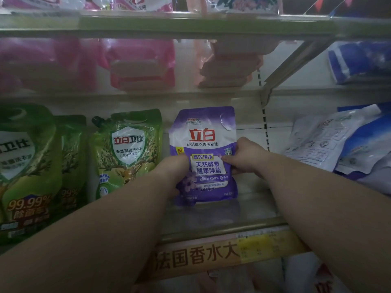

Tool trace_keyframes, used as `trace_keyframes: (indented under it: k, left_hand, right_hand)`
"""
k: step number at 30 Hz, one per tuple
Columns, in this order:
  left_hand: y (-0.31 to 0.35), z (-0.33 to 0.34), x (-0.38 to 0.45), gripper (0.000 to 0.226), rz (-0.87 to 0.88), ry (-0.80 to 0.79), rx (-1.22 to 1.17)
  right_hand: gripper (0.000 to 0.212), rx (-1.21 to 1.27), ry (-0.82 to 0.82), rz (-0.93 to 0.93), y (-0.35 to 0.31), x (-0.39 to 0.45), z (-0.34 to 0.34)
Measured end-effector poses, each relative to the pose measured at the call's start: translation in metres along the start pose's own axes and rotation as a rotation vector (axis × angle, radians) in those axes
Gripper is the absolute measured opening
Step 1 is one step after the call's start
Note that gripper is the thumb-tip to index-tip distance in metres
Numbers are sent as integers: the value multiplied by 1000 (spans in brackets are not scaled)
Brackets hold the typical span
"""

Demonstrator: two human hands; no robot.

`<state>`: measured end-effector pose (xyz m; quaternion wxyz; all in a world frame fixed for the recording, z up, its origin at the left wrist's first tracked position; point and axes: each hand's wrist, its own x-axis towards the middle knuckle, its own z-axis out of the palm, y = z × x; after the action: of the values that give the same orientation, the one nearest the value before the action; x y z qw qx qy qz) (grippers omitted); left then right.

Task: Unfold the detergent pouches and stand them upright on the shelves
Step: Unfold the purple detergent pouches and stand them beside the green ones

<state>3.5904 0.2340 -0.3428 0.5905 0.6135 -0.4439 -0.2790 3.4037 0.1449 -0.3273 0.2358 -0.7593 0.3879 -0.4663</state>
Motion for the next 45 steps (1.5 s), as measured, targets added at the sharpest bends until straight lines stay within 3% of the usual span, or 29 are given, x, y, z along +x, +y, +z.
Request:
trace_keyframes:
  k: [4, 10, 17, 20, 23, 31, 36, 41, 45]
  left_hand:
    - [-3, 1, -3, 60, 8, -82, 38]
    - [-11, 3, 3, 27, 62, -19, 155]
    - [-7, 9, 5, 46, 120, 35, 437]
    - [-2, 15, -3, 46, 130, 56, 595]
    - [0, 15, -5, 62, 131, 101, 627]
    - [24, 18, -46, 30, 191, 51, 821]
    - [33, 20, -69, 33, 256, 102, 687]
    - [23, 32, -84, 59, 339, 131, 501]
    - [23, 53, -95, 51, 435, 142, 457]
  right_hand:
    - [29, -28, 22, -7, -3, 0, 2]
    - [35, -40, 40, 14, -4, 3, 5]
    - [44, 45, 24, 105, -1, 3, 3]
    - [43, -25, 24, 110, -2, 1, 2]
    - [42, -52, 37, 116, -3, -1, 1]
    - [54, -183, 59, 168, -18, -12, -2]
    - [57, -237, 101, 177, -27, -32, -9]
    - [55, -222, 110, 147, -30, -51, -12]
    - [40, -228, 176, 125, -26, -68, -27]
